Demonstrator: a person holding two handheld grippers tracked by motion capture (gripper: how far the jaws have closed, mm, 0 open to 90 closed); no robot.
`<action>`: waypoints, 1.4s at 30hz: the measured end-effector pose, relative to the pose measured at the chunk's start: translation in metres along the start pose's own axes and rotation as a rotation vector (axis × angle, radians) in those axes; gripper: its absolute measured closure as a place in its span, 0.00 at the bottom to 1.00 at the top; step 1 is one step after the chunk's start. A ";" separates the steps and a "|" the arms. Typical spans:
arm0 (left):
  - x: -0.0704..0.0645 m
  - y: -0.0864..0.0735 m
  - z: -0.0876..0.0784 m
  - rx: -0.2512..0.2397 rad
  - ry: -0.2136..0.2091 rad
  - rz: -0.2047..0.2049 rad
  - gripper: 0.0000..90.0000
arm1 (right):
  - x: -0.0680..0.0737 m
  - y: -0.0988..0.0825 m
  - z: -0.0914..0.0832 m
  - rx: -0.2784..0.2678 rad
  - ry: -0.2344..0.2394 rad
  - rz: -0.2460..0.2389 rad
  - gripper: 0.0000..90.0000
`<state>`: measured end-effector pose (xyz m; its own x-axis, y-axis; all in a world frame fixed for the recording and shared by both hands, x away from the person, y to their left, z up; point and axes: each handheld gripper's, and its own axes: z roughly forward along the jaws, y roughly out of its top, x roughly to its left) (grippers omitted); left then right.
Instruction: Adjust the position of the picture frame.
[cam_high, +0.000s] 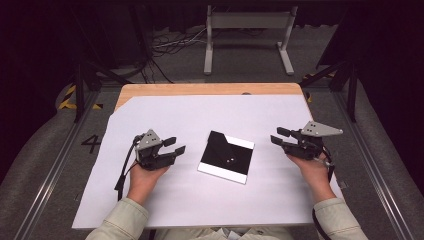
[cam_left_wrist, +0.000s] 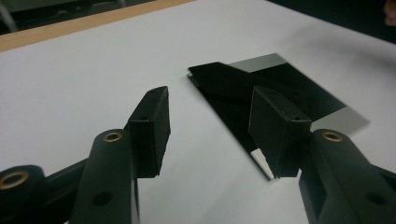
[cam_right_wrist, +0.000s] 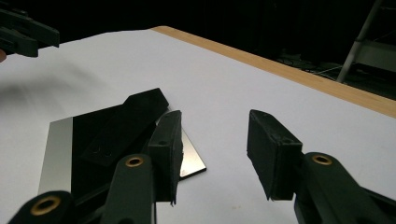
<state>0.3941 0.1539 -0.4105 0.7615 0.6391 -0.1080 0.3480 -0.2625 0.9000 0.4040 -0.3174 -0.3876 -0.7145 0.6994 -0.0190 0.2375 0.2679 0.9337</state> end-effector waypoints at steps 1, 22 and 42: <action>-0.002 0.001 0.001 -0.002 -0.002 0.008 0.55 | 0.000 0.000 -0.001 -0.002 0.000 0.000 0.62; -0.012 -0.002 0.031 0.182 -0.118 -0.152 1.00 | 0.005 0.001 -0.001 0.013 0.017 -0.011 0.64; -0.013 -0.015 0.059 0.372 -0.168 -0.205 1.00 | 0.006 0.000 0.000 0.021 0.015 -0.009 0.64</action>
<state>0.4118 0.1067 -0.4474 0.7238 0.5870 -0.3626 0.6501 -0.4041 0.6435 0.3999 -0.3135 -0.3875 -0.7266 0.6867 -0.0217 0.2445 0.2880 0.9259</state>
